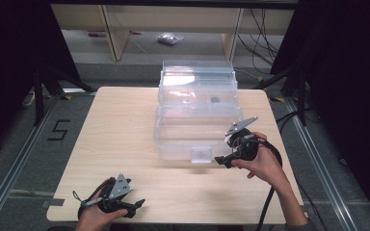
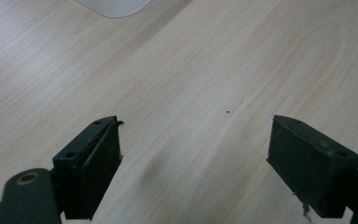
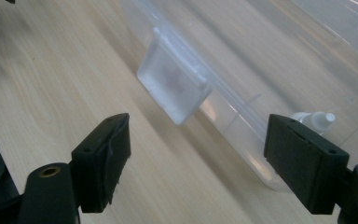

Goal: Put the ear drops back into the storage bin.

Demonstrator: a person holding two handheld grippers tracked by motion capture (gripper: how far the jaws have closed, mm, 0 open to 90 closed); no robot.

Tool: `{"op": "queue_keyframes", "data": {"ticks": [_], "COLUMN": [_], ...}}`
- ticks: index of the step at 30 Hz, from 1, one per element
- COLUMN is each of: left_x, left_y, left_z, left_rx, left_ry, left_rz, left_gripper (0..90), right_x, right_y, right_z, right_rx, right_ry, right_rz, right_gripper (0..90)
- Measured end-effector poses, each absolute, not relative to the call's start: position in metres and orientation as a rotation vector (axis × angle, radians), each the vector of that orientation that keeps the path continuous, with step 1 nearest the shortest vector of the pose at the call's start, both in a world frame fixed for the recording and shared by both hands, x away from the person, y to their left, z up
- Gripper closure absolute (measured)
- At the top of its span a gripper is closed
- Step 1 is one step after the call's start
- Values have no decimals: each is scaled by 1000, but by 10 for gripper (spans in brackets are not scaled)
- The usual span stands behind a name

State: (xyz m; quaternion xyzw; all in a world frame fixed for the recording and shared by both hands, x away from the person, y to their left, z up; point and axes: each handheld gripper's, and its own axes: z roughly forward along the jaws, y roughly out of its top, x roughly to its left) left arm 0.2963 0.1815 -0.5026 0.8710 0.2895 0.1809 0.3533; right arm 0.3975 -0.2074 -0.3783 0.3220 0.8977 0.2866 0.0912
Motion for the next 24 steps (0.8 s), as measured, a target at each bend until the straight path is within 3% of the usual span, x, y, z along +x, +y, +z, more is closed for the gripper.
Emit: {"op": "queue_keyframes", "data": {"ticks": [24], "left_x": [296], "left_y": [182], "left_z": [-502], "left_rx": [2255], "left_ry": [743], "left_rz": [466], "left_gripper": [165], "right_x": [376], "right_y": [-206], "right_z": [-401], "right_rx": [963], "right_ry": [2680], "right_rz": [906], "right_gripper": [227]}}
